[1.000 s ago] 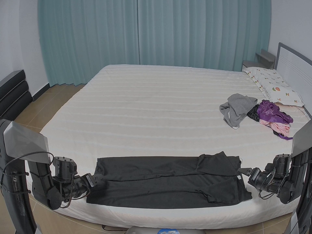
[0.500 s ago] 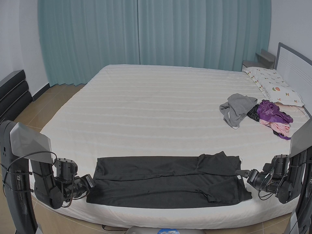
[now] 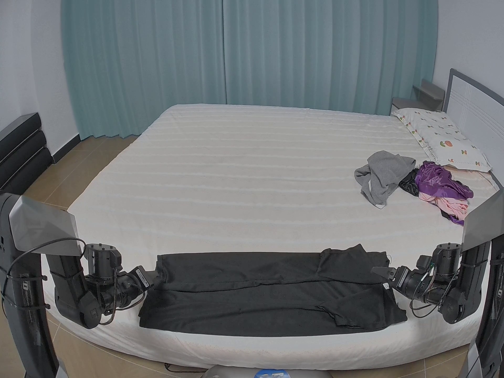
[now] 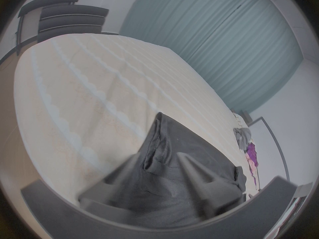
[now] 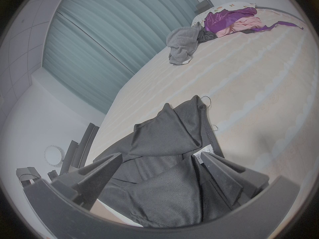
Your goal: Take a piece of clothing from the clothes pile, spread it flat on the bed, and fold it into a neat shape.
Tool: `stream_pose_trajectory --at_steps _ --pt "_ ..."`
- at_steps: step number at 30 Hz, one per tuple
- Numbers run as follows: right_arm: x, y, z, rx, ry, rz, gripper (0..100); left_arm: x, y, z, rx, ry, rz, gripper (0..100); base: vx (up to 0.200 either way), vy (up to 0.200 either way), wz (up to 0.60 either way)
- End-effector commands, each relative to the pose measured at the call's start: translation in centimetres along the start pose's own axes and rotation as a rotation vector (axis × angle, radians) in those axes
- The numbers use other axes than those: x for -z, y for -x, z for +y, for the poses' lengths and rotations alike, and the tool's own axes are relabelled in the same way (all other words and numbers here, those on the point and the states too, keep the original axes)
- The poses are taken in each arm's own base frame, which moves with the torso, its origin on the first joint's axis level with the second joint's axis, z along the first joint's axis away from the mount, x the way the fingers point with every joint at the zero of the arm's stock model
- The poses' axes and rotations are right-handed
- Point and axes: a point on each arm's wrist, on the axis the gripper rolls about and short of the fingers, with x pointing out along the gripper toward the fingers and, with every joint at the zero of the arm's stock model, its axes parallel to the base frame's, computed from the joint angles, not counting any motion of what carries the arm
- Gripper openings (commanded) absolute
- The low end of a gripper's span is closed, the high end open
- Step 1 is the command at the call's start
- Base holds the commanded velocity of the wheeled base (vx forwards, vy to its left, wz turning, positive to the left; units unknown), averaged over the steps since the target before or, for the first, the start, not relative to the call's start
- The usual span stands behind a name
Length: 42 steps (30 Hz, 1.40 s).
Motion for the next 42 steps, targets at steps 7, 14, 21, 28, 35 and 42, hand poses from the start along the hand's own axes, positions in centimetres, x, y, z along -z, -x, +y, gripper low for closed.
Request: stream_pose_trajectory --at_steps 7,14,21,28,35,42 --pt "0.5 -0.2 -0.7 0.003 -0.015 0.029 100 0.9 0.4 0.3 0.022 -0.144 0.077 100 0.0 0.0 0.0" --pt "0.8 0.0 -0.8 0.014 -0.02 0.04 100 1.8 -0.1 0.3 0.013 -0.159 0.108 100 0.0 0.0 0.0" --pt "0.8 0.3 -1.1 0.026 0.007 0.038 100 2.1 0.0 0.7 -0.003 -0.201 0.125 0 0.0 0.0 0.0" --pt "1.3 0.1 -1.7 0.045 0.049 0.06 100 2.0 -0.4 1.0 -0.049 -0.198 0.088 0 0.0 0.0 0.0" --pt "1.2 -0.3 -1.8 0.034 0.059 0.06 100 1.7 -0.4 0.8 -0.059 -0.171 0.064 0 0.0 0.0 0.0" --pt "1.1 -1.0 -2.4 0.003 0.091 0.075 100 1.7 -0.3 0.6 -0.058 -0.13 0.058 0 0.0 0.0 0.0"
